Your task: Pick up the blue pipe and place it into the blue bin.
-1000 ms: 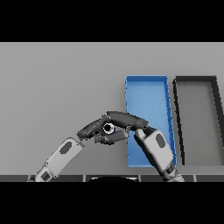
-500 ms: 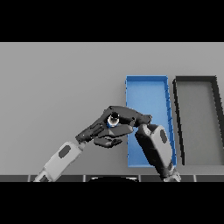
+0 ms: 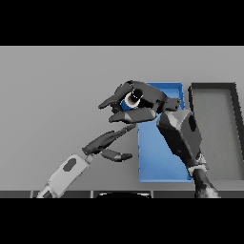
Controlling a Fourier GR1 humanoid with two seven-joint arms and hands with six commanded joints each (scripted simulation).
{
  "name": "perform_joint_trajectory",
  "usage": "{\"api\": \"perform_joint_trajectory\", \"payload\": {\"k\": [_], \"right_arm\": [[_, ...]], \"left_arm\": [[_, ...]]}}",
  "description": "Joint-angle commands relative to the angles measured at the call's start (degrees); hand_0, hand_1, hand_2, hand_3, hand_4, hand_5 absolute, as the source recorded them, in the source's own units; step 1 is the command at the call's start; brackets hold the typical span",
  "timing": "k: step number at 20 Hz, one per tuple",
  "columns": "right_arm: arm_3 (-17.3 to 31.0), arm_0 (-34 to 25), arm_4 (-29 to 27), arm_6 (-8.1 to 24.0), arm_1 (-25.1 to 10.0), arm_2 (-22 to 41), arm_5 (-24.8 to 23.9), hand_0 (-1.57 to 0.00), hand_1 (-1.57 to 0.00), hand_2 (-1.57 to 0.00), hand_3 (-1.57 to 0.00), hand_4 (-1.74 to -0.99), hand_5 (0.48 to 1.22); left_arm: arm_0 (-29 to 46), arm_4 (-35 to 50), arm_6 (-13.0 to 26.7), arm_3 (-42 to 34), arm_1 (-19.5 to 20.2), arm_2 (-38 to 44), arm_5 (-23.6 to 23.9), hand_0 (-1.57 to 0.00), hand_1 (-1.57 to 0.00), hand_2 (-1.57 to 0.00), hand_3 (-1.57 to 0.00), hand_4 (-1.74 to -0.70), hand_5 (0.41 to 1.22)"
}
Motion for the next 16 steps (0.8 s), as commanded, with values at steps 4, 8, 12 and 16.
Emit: {"api": "perform_joint_trajectory", "payload": {"k": [4, 8, 12, 16], "right_arm": [[7.81, -4.70, 5.29, -3.46, -3.29, -5.61, -3.09, -1.57, -1.57, -1.57, -1.57, -1.498, 1.221], [17.24, -4.51, 11.40, -3.38, -6.97, -10.02, -2.95, -1.57, -1.57, -1.57, -1.57, -1.498, 1.221], [24.57, -0.12, 15.67, -3.21, -8.71, -13.56, -2.35, -1.57, -1.57, -1.57, -1.57, -1.499, 1.221], [25.42, 7.08, 18.22, -1.29, -8.23, -14.96, -3.05, -1.57, -1.57, -1.57, -1.57, -1.499, 1.221]], "left_arm": [[0.24, -0.10, 2.01, -1.16, 0.39, -0.29, 0.19, 0.00, 0.00, 0.00, 0.00, -0.86, 0.484], [0.31, -0.85, 1.94, -1.08, 0.69, 0.07, 1.01, 0.00, 0.00, 0.00, 0.00, -0.84, 0.474], [-0.12, -0.80, 2.36, -1.12, 1.68, 1.02, 1.17, 0.00, 0.00, 0.00, 0.00, -0.83, 0.463], [0.60, -1.00, 1.29, -1.59, 2.19, 0.74, 0.82, 0.00, 0.00, 0.00, 0.00, -0.83, 0.463]]}}
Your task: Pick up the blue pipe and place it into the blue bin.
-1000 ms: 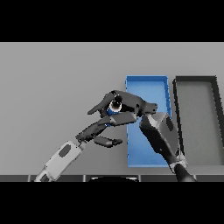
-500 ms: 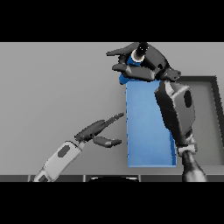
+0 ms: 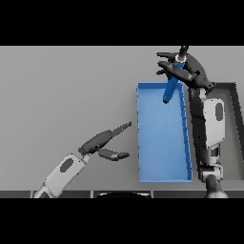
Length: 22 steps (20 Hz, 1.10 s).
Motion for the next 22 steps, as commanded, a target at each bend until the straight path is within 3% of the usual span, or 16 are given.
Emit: {"api": "perform_joint_trajectory", "payload": {"k": [1, 3, 6, 8, 9, 12, 14, 15, 17, 19, 22], "right_arm": [[-0.75, 2.05, 1.02, 1.49, -0.02, 0.08, -0.89, -1.57, -1.57, -1.57, -1.57, -1.499, 1.221], [-2.18, 6.66, 2.70, 3.75, 0.37, -0.28, -2.61, -1.57, -1.57, -1.57, -1.57, -1.499, 1.221], [-0.17, 10.85, 3.94, 4.16, -1.12, 3.20, -7.44, -1.57, -1.57, -1.57, -1.57, -1.499, 1.221], [-0.33, 13.80, 3.25, 4.16, -3.11, 7.33, -9.37, -1.57, -1.57, -1.57, -1.08, -1.586, 1.221], [-0.35, 14.85, 2.86, 4.16, -3.89, 9.46, -10.09, -1.57, -1.57, -1.57, -1.18, -1.569, 1.221], [0.22, 17.69, -1.93, 4.16, -8.26, 17.65, -14.18, -1.57, -1.57, -1.57, -0.69, -1.653, 1.205], [1.74, 17.44, -7.51, 4.15, -12.68, 24.52, -19.06, -1.57, -1.57, -1.57, -1.01, -1.583, 1.199], [2.67, 17.32, -12.04, 4.16, -14.45, 28.86, -22.39, -1.46, -1.38, -1.33, -0.81, -1.534, 1.190], [4.67, 14.73, -21.25, 4.15, -18.34, 36.96, -24.73, -0.94, -0.88, -0.85, -0.52, -1.404, 1.159], [4.64, 12.70, -27.35, 4.15, -21.94, 42.95, -26.95, -0.60, -0.57, -0.55, -0.33, -1.302, 1.182], [0.82, 11.32, -23.78, 4.08, -25.40, 47.72, -21.50, -0.31, -0.29, -0.28, -0.17, -1.215, 1.044]], "left_arm": [[0.39, -0.04, 0.00, -0.13, 0.19, -0.28, -0.27, 0.00, 0.00, 0.00, 0.00, -0.83, 0.464], [0.51, 0.20, 0.07, -0.66, 0.11, -0.17, -0.11, 0.00, 0.00, 0.00, 0.00, -0.83, 0.468], [0.26, -0.16, 0.77, 0.08, -0.22, -0.23, 0.11, 0.00, 0.00, 0.00, 0.00, -0.83, 0.470], [0.48, -0.30, 0.68, -0.36, -0.33, -0.71, -0.01, 0.00, 0.00, 0.00, 0.00, -0.83, 0.470], [0.58, -0.56, 1.17, -0.29, -0.64, -0.90, 0.32, 0.00, 0.00, 0.00, 0.00, -0.83, 0.471], [0.52, -0.18, 0.54, -0.88, -0.06, -0.56, 0.13, 0.00, 0.00, 0.00, 0.00, -0.83, 0.475], [-0.06, 0.19, 1.86, -0.77, -0.47, -0.42, 0.21, 0.00, 0.00, 0.00, 0.00, -0.83, 0.474], [0.58, -0.21, 1.55, -0.90, -0.56, -0.79, 0.48, 0.00, 0.00, 0.00, 0.00, -0.83, 0.474], [0.72, -0.57, 1.57, -0.70, -0.57, -1.01, 0.48, 0.00, 0.00, 0.00, 0.00, -0.83, 0.476], [0.26, 0.00, 1.97, -1.21, -0.39, -0.48, 0.53, 0.00, 0.00, 0.00, 0.00, -0.83, 0.476], [0.40, -0.32, 1.91, -0.89, -0.83, -0.79, 0.80, 0.00, 0.00, 0.00, 0.00, -0.83, 0.477]]}}
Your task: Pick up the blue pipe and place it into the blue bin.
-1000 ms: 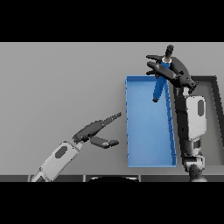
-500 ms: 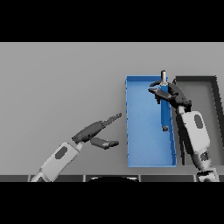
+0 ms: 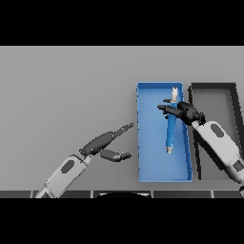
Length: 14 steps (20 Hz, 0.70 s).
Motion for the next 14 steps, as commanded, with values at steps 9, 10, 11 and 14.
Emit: {"api": "perform_joint_trajectory", "payload": {"k": [9, 10, 11, 14], "right_arm": [[-0.68, -0.87, 4.78, -0.35, -0.38, 2.69, -0.37, -0.05, -0.04, -0.04, -0.02, -1.182, 0.807], [-0.52, -0.63, 5.34, -0.83, -0.25, 3.04, -0.36, -0.04, -0.03, -0.03, -0.02, -1.182, 0.795], [-0.63, -0.65, 5.36, -0.97, -0.21, 3.06, -0.16, -0.03, -0.02, -0.02, -0.01, -1.182, 0.789], [-0.18, -1.33, 5.72, -1.67, -0.06, 2.99, 0.14, -0.02, -0.01, -0.01, -0.01, -1.186, 0.772]], "left_arm": [[0.54, 0.35, -1.05, -0.40, 1.02, 0.21, -0.65, 0.00, 0.00, 0.00, 0.00, -0.83, 0.471], [0.28, 0.22, -1.01, -0.56, 0.81, 0.15, -0.46, 0.00, 0.00, 0.00, 0.00, -0.83, 0.472], [0.09, 0.13, -0.50, -0.73, 0.81, 0.10, -0.37, 0.00, 0.00, 0.00, 0.00, -0.83, 0.471], [1.12, -0.43, -0.62, -1.33, 0.77, -0.64, -0.14, 0.00, 0.00, 0.00, 0.00, -0.83, 0.472]]}}
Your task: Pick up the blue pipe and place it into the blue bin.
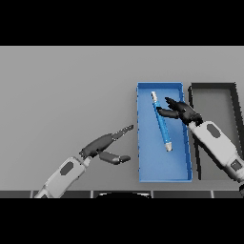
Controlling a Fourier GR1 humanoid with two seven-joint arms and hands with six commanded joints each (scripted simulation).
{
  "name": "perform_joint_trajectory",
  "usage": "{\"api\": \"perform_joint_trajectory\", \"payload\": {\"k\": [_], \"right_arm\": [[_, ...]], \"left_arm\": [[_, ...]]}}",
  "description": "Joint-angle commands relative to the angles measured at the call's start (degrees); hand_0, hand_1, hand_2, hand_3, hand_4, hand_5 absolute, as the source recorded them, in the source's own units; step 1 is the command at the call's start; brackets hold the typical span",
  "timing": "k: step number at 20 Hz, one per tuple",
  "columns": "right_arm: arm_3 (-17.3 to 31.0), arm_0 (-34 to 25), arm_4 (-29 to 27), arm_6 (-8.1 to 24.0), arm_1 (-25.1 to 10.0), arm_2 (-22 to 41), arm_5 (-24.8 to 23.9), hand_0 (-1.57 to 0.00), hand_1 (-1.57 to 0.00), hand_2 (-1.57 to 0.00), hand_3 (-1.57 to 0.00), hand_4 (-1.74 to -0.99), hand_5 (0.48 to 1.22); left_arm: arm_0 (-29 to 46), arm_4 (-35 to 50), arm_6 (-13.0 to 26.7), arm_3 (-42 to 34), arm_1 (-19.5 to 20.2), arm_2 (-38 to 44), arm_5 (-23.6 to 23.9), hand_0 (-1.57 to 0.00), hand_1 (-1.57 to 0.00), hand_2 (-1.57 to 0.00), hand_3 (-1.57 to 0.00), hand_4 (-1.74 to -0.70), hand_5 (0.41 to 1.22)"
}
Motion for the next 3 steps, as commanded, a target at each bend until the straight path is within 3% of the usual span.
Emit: {"api": "perform_joint_trajectory", "payload": {"k": [1, 3], "right_arm": [[-0.44, 0.10, -0.40, 0.43, -0.35, -0.19, -0.05, -0.02, -0.01, -0.01, -0.01, -1.186, 0.766], [-1.28, 0.17, -0.47, 0.63, -0.23, 0.03, -0.32, -0.02, -0.01, -0.01, -0.01, -1.186, 0.769]], "left_arm": [[0.90, -0.27, -0.67, -0.78, 0.35, -0.37, 0.08, 0.00, 0.00, 0.00, 0.00, -0.83, 0.472], [1.69, -1.20, -0.44, -1.35, 0.53, -0.85, 0.73, 0.00, 0.00, 0.00, 0.00, -0.83, 0.474]]}}
